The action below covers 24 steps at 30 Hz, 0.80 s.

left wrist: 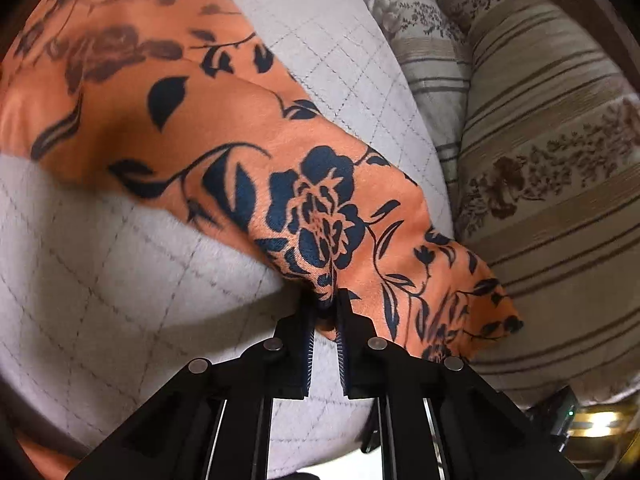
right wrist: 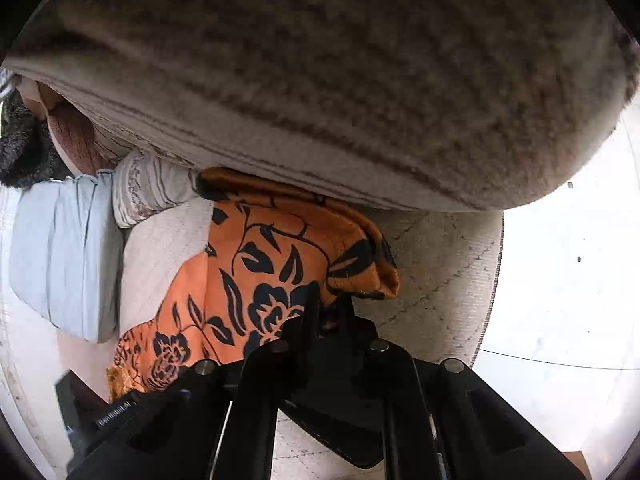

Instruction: Fold small clothes

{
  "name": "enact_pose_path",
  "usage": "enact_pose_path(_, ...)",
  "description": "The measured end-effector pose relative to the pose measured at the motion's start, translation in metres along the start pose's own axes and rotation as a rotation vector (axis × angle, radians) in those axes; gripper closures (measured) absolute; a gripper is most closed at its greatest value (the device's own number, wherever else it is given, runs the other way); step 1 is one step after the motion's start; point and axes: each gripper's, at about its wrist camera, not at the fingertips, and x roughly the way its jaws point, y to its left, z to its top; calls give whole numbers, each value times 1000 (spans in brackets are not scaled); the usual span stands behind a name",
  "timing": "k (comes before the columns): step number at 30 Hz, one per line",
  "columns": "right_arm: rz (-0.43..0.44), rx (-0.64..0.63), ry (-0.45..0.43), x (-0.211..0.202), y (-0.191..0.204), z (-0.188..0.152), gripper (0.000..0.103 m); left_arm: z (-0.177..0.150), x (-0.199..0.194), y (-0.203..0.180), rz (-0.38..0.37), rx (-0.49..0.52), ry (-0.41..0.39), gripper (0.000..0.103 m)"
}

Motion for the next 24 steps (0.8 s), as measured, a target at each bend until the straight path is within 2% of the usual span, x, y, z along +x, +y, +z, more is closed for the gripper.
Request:
enact_pose_path(3, 50, -26, -83, -24, 6, -4, 97, -5, -10, 1, -31, -13, 7, 93)
enact_pose_path(5, 104, -115, -179, -56, 28, -14, 97, -8, -20, 0, -32, -6, 7, 89)
enact_pose_path(7, 146, -210, -235, -78, 54, -23, 97, -14, -41, -6, -42, 49, -8, 74)
enact_pose_path(9, 213, -339, -303, -107, 91, -37, 97, -27, -71, -11, -49, 136, -62, 59)
enact_pose_path(10, 232, -395, -327, -118, 107, -43, 97, -38, -96, -9, -81, 179, -105, 49)
enact_pose_path(11, 265, -470, -350, -129, 127, -51, 97, -46, -116, -3, -111, 195, -133, 44)
enact_pose_path(13, 324, -607, -397, -151, 165, -70, 97, -58, -158, 21, -147, 193, -188, 42)
enact_pose_path(15, 394, -765, -414, -169, 208, -95, 97, -62, -195, 56, -131, 164, -255, 41)
enact_pose_path(17, 435, -900, -411, -177, 246, -124, 97, -62, -229, 94, -92, 125, -324, 40)
enact_pose_path(19, 491, -1016, -368, -177, 282, -158, 97, -57, -257, 136, -37, 89, -388, 39)
enact_pose_path(21, 565, -1128, -259, -166, 317, -199, 97, -49, -281, 185, 2, 17, -429, 39)
enact_pose_path(24, 683, -1274, -106, -148, 352, -264, 97, -41, -302, 258, -2, -108, -467, 39)
